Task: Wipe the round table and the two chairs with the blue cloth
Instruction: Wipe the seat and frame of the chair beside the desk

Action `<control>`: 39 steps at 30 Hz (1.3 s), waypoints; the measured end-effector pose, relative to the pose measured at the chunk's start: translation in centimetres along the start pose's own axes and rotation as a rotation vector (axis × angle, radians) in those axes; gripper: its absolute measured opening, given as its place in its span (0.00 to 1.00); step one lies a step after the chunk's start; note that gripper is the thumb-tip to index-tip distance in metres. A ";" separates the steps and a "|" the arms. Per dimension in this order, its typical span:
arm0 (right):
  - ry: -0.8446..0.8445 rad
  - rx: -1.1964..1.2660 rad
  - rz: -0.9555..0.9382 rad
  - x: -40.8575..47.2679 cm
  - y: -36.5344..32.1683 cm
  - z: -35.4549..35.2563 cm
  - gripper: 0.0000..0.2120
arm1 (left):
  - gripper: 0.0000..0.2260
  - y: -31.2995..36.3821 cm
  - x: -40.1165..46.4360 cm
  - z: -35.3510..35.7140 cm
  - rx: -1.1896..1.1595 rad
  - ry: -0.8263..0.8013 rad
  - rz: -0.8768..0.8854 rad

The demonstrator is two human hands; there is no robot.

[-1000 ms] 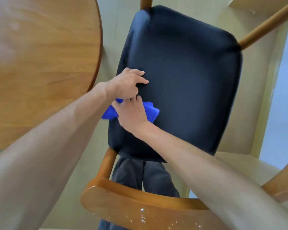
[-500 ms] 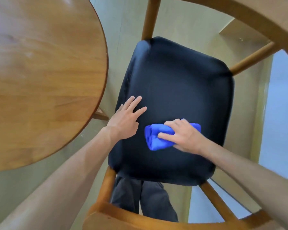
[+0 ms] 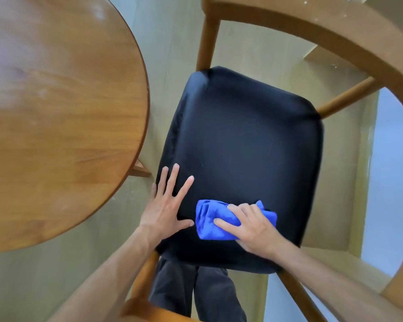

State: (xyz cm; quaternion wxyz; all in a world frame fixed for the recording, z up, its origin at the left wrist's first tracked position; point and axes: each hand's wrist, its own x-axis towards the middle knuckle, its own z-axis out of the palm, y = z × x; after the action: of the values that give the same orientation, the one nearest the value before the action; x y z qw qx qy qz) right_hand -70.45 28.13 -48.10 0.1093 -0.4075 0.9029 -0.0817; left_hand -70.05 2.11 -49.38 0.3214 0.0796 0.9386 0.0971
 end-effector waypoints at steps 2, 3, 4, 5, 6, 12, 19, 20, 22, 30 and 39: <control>0.031 -0.034 -0.021 1.9 3.3 -1.2 0.25 | 0.54 0.0 0.1 0.2 -0.004 -0.003 -0.006; 0.063 -0.040 0.063 3.5 5.1 -1.8 0.24 | 0.54 0.0 0.1 0.3 0.001 -0.005 -0.007; 0.094 -0.032 0.189 5.5 6.5 -2.4 0.23 | 0.54 0.0 0.2 0.3 0.012 -0.009 -0.007; 0.116 -0.021 0.340 7.9 7.5 -2.8 0.24 | 0.54 0.0 0.2 0.4 0.022 -0.013 -0.008; 0.128 0.002 0.504 10.3 8.0 -3.1 0.25 | 0.54 0.0 0.3 0.3 0.030 -0.017 -0.009; 0.153 0.184 0.738 12.2 1.8 -1.8 0.28 | 0.58 1.0 -0.4 0.0 -0.002 0.007 -0.109; 0.004 0.022 0.125 2.4 -1.2 0.4 0.27 | 0.55 1.5 -0.9 0.0 -0.156 0.009 -0.168; 0.002 0.018 0.142 2.5 -1.1 0.4 0.26 | 0.55 1.6 -0.8 0.0 -0.161 0.002 -0.166; 0.020 0.031 0.185 2.6 -1.4 0.6 0.25 | 0.55 1.6 -0.7 0.0 -0.155 -0.015 -0.166; 0.169 0.064 0.281 10.4 3.5 -1.6 0.28 | 0.56 2.3 -0.4 -0.2 -0.076 -0.087 -0.209; 0.141 0.167 0.840 25.6 8.2 -4.8 0.27 | 0.55 2.0 -0.9 -0.7 -0.087 -0.095 -0.197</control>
State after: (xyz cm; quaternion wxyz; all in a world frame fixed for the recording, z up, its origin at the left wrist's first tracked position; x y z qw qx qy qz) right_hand -94.09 14.42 -48.78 0.1037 0.0123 0.9859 -0.1305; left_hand -69.63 3.76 -47.90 0.3768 -0.0224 0.9204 0.1020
